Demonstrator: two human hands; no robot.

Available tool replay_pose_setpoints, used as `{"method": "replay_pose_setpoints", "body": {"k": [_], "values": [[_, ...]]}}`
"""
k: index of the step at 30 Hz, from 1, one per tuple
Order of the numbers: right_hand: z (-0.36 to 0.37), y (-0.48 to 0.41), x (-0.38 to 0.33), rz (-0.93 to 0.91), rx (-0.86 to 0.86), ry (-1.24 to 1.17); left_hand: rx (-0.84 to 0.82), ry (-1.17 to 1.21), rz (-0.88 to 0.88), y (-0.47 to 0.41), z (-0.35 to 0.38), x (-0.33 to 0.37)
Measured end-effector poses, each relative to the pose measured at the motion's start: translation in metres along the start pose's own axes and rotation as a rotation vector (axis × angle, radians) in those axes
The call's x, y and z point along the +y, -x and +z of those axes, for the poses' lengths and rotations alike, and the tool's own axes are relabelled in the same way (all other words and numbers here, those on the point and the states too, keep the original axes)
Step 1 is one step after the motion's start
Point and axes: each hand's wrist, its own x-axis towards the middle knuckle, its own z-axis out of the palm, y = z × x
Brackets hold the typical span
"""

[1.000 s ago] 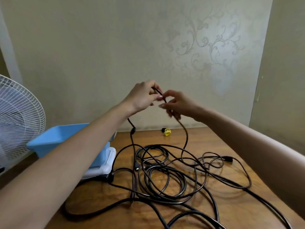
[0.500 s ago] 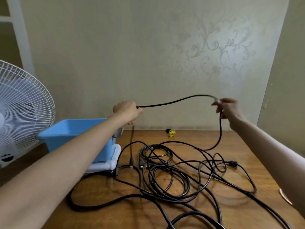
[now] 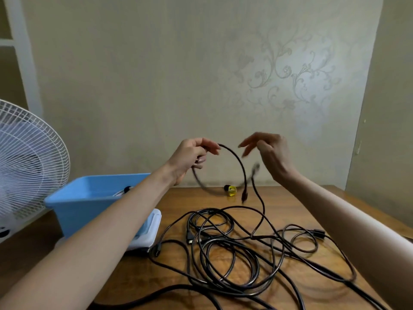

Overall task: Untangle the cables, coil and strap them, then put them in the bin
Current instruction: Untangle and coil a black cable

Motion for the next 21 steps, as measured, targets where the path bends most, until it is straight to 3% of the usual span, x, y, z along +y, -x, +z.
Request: {"method": "replay_pose_setpoints", "body": {"k": [3, 7, 9, 11, 15, 21], "values": [[0.000, -0.005, 0.006, 0.037, -0.144, -0.122, 0.081, -0.091, 0.103, 0.001, -0.005, -0.006], [0.008, 0.005, 0.005, 0.186, -0.750, -0.024, 0.215, -0.156, 0.222, 0.000, 0.000, -0.011], [0.015, 0.013, 0.004, 0.218, -0.861, -0.014, 0.309, -0.140, 0.243, -0.003, 0.000, -0.011], [0.018, 0.017, 0.002, 0.276, -0.773, -0.189, 0.352, -0.131, 0.196, -0.003, -0.001, -0.012], [0.013, 0.013, -0.006, 0.355, -0.403, -0.639, 0.341, -0.135, -0.061, 0.003, 0.000, -0.026], [0.023, 0.022, -0.011, 0.300, -0.253, -0.896, 0.068, -0.054, -0.408, 0.025, 0.013, -0.054]]}}
